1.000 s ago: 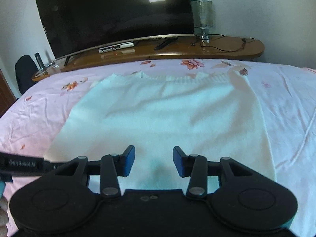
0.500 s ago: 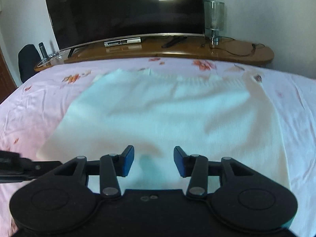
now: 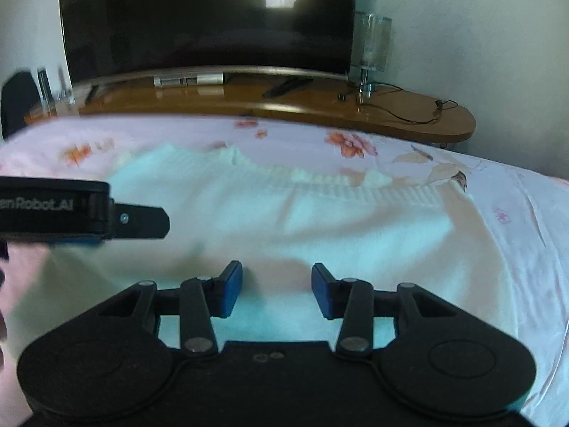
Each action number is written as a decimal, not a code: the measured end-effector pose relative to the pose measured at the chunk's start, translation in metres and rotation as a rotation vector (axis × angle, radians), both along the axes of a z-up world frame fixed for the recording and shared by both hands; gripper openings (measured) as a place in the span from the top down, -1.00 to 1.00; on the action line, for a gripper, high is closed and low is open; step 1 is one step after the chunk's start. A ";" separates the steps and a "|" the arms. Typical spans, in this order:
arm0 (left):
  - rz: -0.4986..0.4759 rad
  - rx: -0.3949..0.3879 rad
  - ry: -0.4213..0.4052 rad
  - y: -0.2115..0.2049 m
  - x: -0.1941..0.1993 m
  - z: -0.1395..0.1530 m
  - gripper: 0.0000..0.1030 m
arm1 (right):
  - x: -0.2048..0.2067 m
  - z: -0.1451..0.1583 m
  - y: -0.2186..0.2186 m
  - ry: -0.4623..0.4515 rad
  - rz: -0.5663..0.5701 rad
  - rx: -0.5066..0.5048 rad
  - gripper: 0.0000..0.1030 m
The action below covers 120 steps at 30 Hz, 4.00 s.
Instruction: Fold small clothes
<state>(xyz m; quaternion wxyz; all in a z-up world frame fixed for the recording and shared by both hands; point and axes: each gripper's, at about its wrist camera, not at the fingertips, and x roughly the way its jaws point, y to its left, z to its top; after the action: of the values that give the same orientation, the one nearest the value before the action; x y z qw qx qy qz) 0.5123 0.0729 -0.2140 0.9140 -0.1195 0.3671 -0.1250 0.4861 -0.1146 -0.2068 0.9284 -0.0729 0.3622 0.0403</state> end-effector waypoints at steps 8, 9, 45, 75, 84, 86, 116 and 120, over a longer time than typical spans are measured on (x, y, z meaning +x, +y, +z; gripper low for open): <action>0.015 -0.018 0.054 0.010 -0.024 0.022 -0.36 | -0.015 0.016 -0.010 -0.016 -0.018 0.069 0.13; 0.030 -0.035 0.071 0.015 -0.032 0.025 -0.47 | -0.019 0.018 -0.007 -0.021 0.003 0.068 0.13; 0.355 -0.668 0.108 0.060 -0.067 -0.050 -0.13 | -0.044 0.012 0.008 0.014 0.033 0.217 0.12; -0.109 -0.255 -0.148 -0.094 -0.031 0.055 0.70 | -0.034 0.020 -0.064 -0.064 -0.121 0.234 0.22; -0.217 -0.235 -0.043 -0.144 -0.046 0.028 0.70 | -0.071 0.024 -0.153 -0.033 -0.237 0.326 0.19; -0.216 -0.235 -0.020 -0.135 -0.047 0.028 0.69 | -0.074 0.026 -0.164 -0.039 -0.246 0.398 0.17; 0.093 -0.250 0.081 -0.017 0.026 -0.001 -0.28 | 0.036 0.011 -0.090 0.180 0.176 0.590 0.51; 0.099 -0.242 0.084 -0.019 0.026 -0.003 -0.28 | 0.048 0.003 -0.083 0.175 0.168 0.594 0.33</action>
<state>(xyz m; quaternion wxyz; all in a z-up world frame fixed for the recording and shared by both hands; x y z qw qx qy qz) 0.5380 0.0538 -0.2172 0.8818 -0.2521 0.3808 -0.1183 0.5339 -0.1976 -0.2040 0.8678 0.1752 0.4059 0.2270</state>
